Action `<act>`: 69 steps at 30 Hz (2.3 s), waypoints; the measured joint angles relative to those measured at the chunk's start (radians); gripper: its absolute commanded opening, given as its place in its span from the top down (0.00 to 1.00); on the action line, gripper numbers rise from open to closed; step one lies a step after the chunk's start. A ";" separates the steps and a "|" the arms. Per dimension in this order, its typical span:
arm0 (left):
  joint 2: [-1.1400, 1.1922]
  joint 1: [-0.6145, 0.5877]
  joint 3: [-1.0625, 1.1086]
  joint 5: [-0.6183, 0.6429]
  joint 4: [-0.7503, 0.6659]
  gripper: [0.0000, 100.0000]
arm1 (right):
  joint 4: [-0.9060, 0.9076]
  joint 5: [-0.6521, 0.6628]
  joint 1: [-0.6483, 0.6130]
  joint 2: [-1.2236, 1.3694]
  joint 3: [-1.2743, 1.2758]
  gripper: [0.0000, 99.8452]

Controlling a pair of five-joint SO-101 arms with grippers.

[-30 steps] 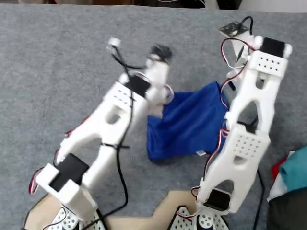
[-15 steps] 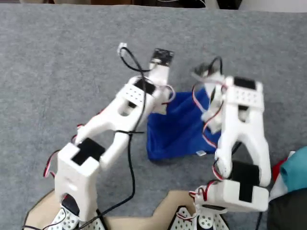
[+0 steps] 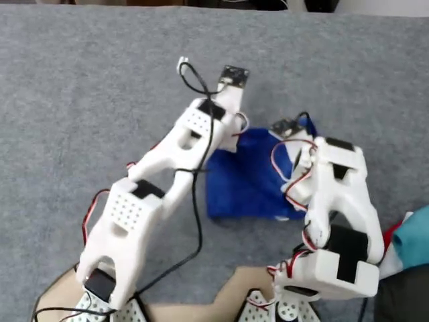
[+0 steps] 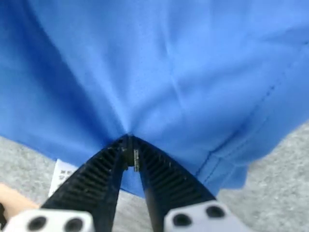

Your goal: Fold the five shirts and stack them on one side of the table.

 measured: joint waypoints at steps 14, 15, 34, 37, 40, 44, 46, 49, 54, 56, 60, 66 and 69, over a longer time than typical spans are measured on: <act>0.198 -0.060 -0.420 -0.295 0.575 0.98 | 0.006 0.052 0.038 0.009 -0.117 0.99; 0.198 -0.066 -0.423 -0.310 0.605 0.98 | 0.006 0.052 0.038 0.009 -0.130 0.99; 0.204 0.025 -0.480 -0.298 0.657 0.98 | 0.253 -0.044 -0.002 0.009 -0.341 0.99; 0.203 0.026 -0.566 -0.261 0.657 0.97 | 0.279 -0.164 0.008 -0.015 -0.322 0.99; 0.203 0.000 -0.654 -0.232 0.657 0.89 | 0.275 -0.282 0.011 -0.106 -0.241 0.95; 0.203 -0.041 -0.740 -0.147 0.657 0.75 | 0.195 -0.440 0.005 -0.219 -0.092 0.83; 0.203 -0.061 -0.761 -0.114 0.657 0.75 | 0.150 -0.508 0.002 -0.250 -0.026 0.79; 0.203 -0.075 -0.766 -0.098 0.658 0.77 | 0.098 -0.591 0.002 -0.261 0.041 0.79; 0.203 -0.078 -0.758 -0.098 0.658 0.77 | -0.006 -0.727 0.002 -0.261 0.129 0.79; 0.203 -0.078 -0.743 -0.098 0.658 0.77 | -0.054 -0.789 -0.005 -0.261 0.160 0.79; 0.203 -0.078 -0.729 -0.098 0.658 0.78 | -0.101 -0.899 -0.084 -0.261 0.198 0.79; 0.203 -0.078 -0.729 -0.098 0.658 0.78 | -0.189 -0.944 -0.147 -0.262 0.250 0.79; 0.203 -0.078 -0.729 -0.098 0.658 0.78 | -0.247 -0.944 -0.150 -0.247 0.275 0.79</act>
